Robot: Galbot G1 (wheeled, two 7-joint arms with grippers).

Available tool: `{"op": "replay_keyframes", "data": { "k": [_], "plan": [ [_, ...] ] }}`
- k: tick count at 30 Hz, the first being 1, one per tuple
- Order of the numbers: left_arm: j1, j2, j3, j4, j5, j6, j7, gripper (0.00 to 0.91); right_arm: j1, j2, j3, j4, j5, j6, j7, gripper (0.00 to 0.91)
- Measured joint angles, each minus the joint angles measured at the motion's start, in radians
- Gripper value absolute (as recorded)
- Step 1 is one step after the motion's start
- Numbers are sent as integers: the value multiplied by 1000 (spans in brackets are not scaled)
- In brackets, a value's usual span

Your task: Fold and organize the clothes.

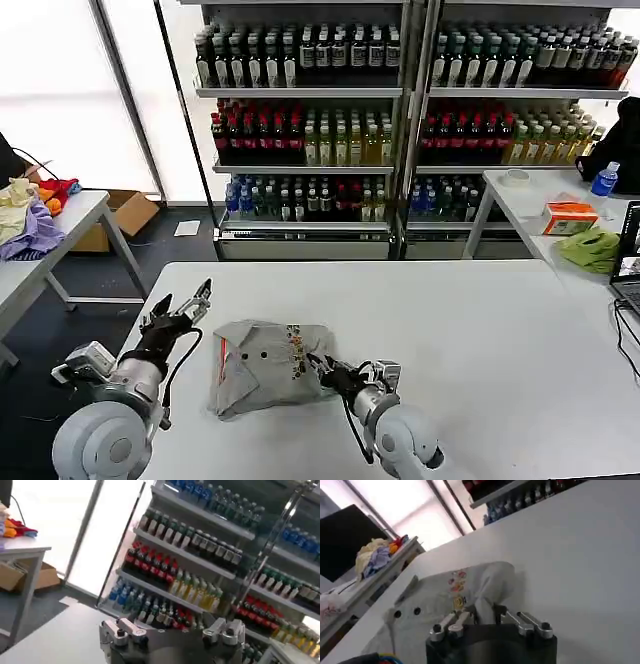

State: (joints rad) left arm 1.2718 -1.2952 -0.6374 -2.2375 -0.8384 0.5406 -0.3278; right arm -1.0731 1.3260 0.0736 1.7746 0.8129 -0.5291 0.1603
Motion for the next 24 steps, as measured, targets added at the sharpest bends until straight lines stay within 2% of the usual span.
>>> {"op": "replay_keyframes", "data": {
  "k": [10, 21, 22, 23, 24],
  "plan": [
    [6, 15, -40, 1, -8, 1, -2, 907, -53, -53, 71, 63, 18, -30, 0, 0],
    [12, 9, -39, 3, -9, 0, -1, 907, -176, -207, 249, 147, 25, -41, -62, 0],
    [10, 7, -36, 3, -9, 0, -2, 907, -188, -222, 270, 150, 24, -42, -69, 71],
    [9, 5, -34, 3, -9, 0, -2, 907, -197, -233, 288, 153, 21, -42, -74, 907],
    [7, 3, -32, 4, -9, 0, -4, 907, -204, -243, 303, 157, 18, -42, -80, 907]
  ]
}}
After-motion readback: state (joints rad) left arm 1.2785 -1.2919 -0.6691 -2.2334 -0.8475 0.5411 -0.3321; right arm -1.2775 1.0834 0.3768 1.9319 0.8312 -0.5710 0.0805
